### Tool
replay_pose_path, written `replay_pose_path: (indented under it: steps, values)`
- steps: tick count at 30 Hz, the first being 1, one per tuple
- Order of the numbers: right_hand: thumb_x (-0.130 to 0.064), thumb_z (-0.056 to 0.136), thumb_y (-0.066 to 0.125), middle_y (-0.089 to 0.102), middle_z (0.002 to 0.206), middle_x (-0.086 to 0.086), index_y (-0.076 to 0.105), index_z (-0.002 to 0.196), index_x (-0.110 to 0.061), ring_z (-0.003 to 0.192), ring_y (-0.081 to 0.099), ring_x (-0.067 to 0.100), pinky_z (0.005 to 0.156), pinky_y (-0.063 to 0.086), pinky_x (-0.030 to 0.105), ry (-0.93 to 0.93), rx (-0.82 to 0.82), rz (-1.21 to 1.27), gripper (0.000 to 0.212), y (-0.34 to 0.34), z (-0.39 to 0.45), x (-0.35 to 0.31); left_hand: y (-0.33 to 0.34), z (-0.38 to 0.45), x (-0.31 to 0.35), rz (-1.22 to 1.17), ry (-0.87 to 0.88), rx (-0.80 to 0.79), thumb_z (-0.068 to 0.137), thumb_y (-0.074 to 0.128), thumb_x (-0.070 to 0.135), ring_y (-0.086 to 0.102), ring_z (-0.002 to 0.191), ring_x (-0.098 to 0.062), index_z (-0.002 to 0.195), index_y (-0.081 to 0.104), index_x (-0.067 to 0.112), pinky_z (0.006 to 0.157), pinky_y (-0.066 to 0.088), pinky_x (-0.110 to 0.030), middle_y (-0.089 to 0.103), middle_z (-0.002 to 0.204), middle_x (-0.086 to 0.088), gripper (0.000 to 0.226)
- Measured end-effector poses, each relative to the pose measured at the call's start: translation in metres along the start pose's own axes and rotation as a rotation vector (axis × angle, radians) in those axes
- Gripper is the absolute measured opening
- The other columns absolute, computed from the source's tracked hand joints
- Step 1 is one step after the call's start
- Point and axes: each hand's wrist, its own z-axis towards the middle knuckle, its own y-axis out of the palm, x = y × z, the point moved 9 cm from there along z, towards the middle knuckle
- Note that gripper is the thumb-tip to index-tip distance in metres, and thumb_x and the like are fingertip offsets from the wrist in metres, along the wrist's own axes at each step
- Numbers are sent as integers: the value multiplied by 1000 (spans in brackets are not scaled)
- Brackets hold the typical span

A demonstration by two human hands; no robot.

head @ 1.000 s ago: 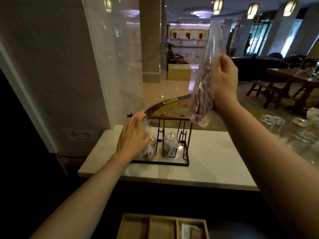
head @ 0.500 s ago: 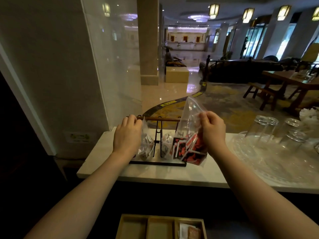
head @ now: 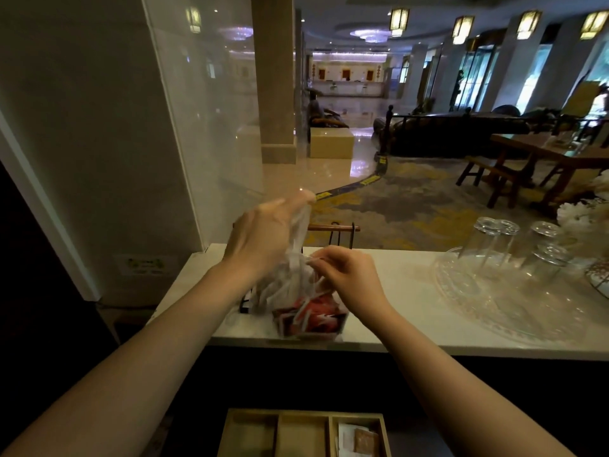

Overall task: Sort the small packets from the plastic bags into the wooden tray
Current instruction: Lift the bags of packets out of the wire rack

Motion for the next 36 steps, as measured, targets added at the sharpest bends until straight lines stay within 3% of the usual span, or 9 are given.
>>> replay_pose_path:
  steps: [5,7,12,15,19,23,28,32,36]
  values:
    - [-9,82,68,68,64,0,62,82,-13,53,65,7,51,53,24,58,22,156,7,10,-5,1,52,-55,-2,-188,-147,-539,82,23,75,53,86,-13,115,55,34,70,43,-30,48,97,3,62]
    - [-8,81,68,67,66,-2,58,81,-14,55,65,3,50,49,16,75,-21,161,12,20,-8,6,66,-75,-3,-157,-180,-672,84,39,69,54,97,-13,121,55,33,78,47,-31,51,106,4,54]
    - [-38,94,49,69,87,11,64,90,-9,72,68,22,59,58,28,263,-95,228,33,18,-17,58,69,-111,-26,-532,-443,-589,96,48,32,64,93,-19,111,65,16,78,52,-28,64,101,-1,27]
    - [-34,93,54,66,96,-4,67,94,-21,78,65,10,73,59,33,125,-15,-131,19,6,-12,65,75,-143,-46,-805,-680,-501,96,48,29,69,92,-20,110,64,24,87,55,-44,71,99,-5,22]
    - [-30,90,59,42,143,-6,68,106,-28,101,63,13,78,56,27,-152,-149,-622,18,44,-13,42,85,-166,-61,-835,-818,-452,95,51,28,70,89,-26,106,68,17,90,52,-51,73,94,-11,23]
    - [-17,86,64,24,157,1,67,112,-27,101,65,22,75,58,32,-98,-65,-781,28,52,-9,49,86,-171,-59,-915,-844,-438,95,51,33,71,88,-25,104,68,22,89,53,-48,75,93,-11,23]
    - [-6,88,57,55,135,-4,53,132,-24,113,54,19,88,50,31,-51,-17,-673,48,46,1,56,87,-173,-62,-957,-887,-340,95,51,32,68,73,-32,82,68,5,82,52,-50,71,77,-14,33]
    - [-5,92,52,64,125,-7,61,124,-27,111,50,17,84,43,26,-12,129,-428,40,13,15,40,100,-176,-55,-1005,-906,-333,96,47,37,64,87,-46,94,63,-5,87,50,-57,66,88,-29,45]
    - [-1,87,55,69,114,-7,70,110,-28,111,59,13,96,48,35,16,180,47,38,-18,14,6,108,-183,-53,-1015,-952,-282,97,45,33,64,84,-41,97,66,3,86,49,-58,65,89,-25,37]
